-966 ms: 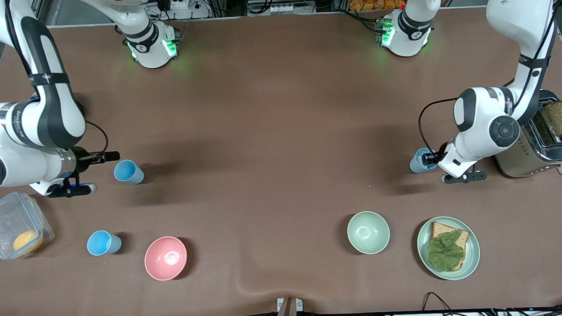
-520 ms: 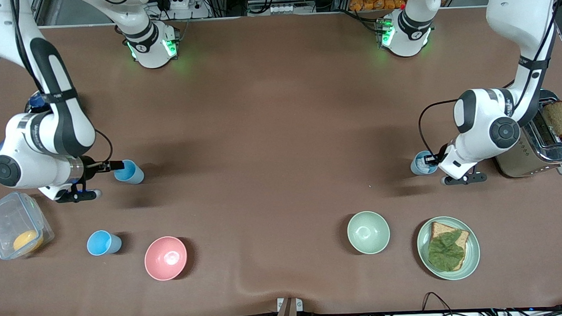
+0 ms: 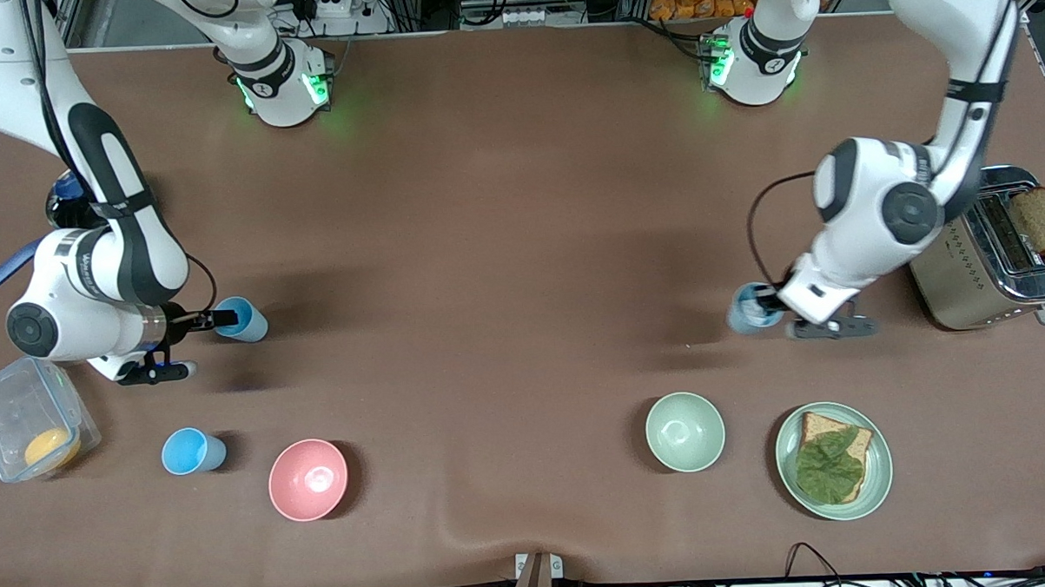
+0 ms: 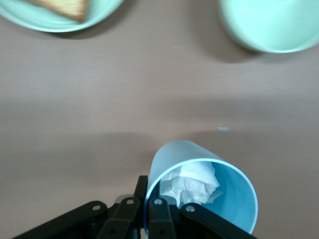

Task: Stack blue cups with both arms
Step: 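Carry the tissue cup inward with the left gripper while the right gripper lifts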

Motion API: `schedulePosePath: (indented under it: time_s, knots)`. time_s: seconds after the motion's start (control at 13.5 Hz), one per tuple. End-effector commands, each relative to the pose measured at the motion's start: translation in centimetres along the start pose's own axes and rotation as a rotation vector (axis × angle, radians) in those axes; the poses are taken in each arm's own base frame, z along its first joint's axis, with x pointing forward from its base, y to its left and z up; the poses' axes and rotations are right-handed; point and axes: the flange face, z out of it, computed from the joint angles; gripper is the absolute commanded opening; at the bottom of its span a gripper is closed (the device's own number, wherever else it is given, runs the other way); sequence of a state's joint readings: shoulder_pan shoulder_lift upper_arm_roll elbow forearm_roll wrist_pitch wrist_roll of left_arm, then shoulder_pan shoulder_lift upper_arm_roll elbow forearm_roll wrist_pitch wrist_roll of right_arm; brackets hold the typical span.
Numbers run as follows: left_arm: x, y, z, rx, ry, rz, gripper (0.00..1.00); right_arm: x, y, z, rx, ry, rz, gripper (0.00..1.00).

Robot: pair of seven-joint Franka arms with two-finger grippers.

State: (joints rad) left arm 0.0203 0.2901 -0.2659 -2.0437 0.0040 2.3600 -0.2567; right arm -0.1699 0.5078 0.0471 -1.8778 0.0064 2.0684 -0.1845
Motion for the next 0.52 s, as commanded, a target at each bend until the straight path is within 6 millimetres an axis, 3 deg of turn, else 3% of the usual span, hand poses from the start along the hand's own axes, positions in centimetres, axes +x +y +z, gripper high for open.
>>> schedulePosePath:
  time_s: [0.0, 0.07, 0.3, 0.45]
  knots:
    - [-0.3, 6.6, 0.4, -0.053, -0.013, -0.037, 0.0, 0.3, 0.1, 0.2, 0.017, 0.011, -0.01, 0.04]
    - [-0.9, 9.4, 0.9, -0.059, -0.022, -0.056, 0.0, 0.4, -0.1, 0.2, 0.016, 0.011, -0.013, 0.0]
    - [-2.4, 17.0, 2.7, -0.078, -0.048, -0.12, 0.0, 0.4, 0.1, 0.2, 0.016, 0.013, -0.01, 0.0]
    - [-3.7, 20.5, 4.0, -0.077, -0.065, -0.149, 0.0, 0.4, -0.1, 0.1, 0.016, 0.011, -0.012, 0.0]
